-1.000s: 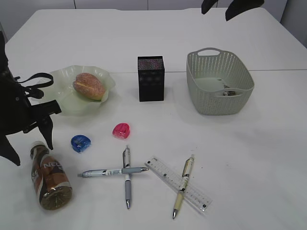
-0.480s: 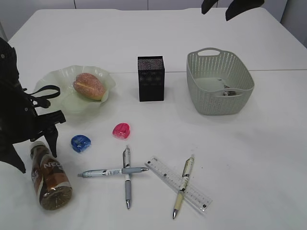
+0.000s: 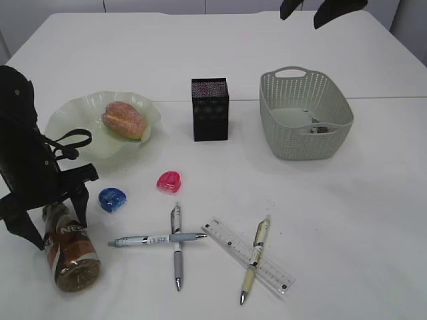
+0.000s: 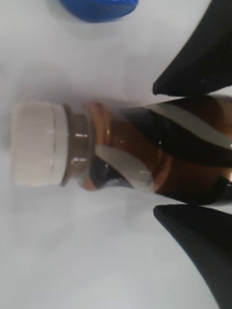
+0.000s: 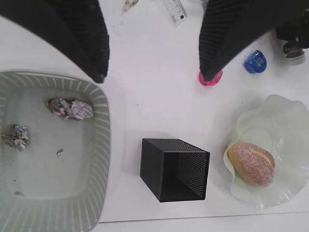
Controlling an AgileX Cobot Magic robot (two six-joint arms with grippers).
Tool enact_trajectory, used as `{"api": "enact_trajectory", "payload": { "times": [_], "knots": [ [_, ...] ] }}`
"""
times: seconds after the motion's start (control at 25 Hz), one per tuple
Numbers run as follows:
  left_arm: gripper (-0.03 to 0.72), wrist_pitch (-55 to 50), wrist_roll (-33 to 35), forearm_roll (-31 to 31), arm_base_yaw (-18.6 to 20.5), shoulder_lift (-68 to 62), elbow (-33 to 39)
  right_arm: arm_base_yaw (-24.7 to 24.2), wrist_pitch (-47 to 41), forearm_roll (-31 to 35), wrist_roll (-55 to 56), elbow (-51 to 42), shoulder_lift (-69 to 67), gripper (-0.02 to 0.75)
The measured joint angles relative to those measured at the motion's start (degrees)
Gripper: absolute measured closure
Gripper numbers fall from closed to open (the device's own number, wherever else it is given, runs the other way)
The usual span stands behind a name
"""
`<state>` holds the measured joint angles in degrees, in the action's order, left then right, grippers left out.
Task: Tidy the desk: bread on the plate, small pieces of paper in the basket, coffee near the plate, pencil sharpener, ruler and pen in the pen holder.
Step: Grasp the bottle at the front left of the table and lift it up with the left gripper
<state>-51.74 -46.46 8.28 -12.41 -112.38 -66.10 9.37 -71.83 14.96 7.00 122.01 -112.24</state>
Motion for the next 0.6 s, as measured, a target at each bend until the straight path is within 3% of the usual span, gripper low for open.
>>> {"api": "enact_trajectory", "payload": {
  "times": [0.4,0.6],
  "knots": [
    [0.182,0.99,1.42,0.43,0.0,-1.08,-0.1,0.0,0.0,0.0,0.0,0.0,0.0,0.302],
    [0.221,1.11,1.53,0.43,0.06,-1.21,-0.1,0.0,0.0,0.0,0.0,0.0,0.0,0.302]
  ]
}}
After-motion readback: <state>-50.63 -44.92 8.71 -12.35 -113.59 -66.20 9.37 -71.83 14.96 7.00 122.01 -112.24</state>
